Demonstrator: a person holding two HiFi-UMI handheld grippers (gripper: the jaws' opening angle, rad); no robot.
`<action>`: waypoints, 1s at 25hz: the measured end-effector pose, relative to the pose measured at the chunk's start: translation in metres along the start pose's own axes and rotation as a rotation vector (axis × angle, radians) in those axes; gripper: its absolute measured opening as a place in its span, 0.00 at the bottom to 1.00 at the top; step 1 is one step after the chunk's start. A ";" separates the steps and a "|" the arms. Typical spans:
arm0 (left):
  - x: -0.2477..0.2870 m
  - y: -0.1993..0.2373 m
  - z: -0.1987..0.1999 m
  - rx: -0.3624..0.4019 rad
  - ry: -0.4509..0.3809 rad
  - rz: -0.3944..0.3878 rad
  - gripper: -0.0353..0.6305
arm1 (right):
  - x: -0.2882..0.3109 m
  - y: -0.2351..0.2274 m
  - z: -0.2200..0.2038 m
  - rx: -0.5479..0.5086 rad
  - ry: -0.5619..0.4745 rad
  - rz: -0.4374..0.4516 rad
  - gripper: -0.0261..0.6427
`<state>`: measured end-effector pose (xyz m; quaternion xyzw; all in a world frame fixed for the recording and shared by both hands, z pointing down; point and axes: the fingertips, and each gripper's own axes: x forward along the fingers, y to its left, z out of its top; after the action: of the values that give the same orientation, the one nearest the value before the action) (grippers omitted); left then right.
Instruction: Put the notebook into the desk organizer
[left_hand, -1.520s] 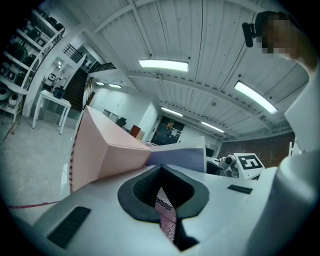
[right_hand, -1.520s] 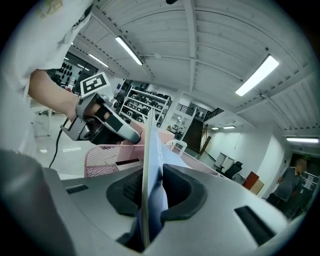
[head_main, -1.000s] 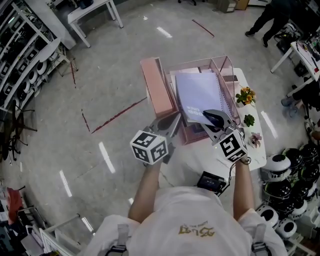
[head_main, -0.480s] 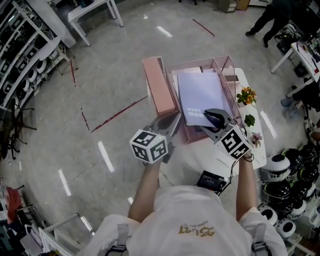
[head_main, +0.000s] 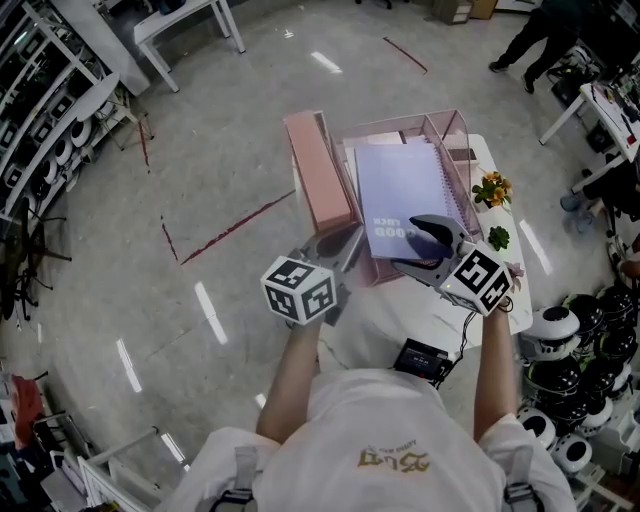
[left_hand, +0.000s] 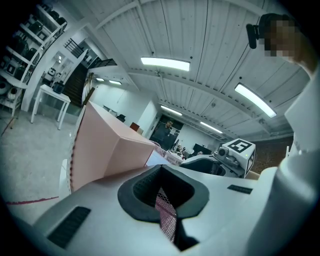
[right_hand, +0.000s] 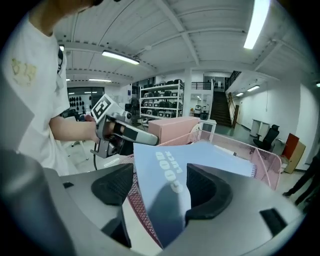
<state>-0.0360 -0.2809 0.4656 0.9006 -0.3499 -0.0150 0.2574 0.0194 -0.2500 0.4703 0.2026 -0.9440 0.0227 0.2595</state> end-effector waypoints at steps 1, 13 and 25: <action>0.000 0.000 -0.001 0.001 0.001 -0.001 0.08 | -0.001 -0.001 0.000 0.008 -0.009 -0.008 0.53; -0.016 -0.006 0.001 0.027 -0.025 0.022 0.08 | -0.029 -0.004 0.013 0.213 -0.253 -0.153 0.48; -0.032 -0.036 0.000 0.070 -0.048 -0.004 0.08 | -0.074 0.011 0.034 0.467 -0.632 -0.282 0.12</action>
<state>-0.0378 -0.2382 0.4434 0.9092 -0.3544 -0.0246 0.2171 0.0567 -0.2170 0.4044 0.3803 -0.9097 0.1369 -0.0954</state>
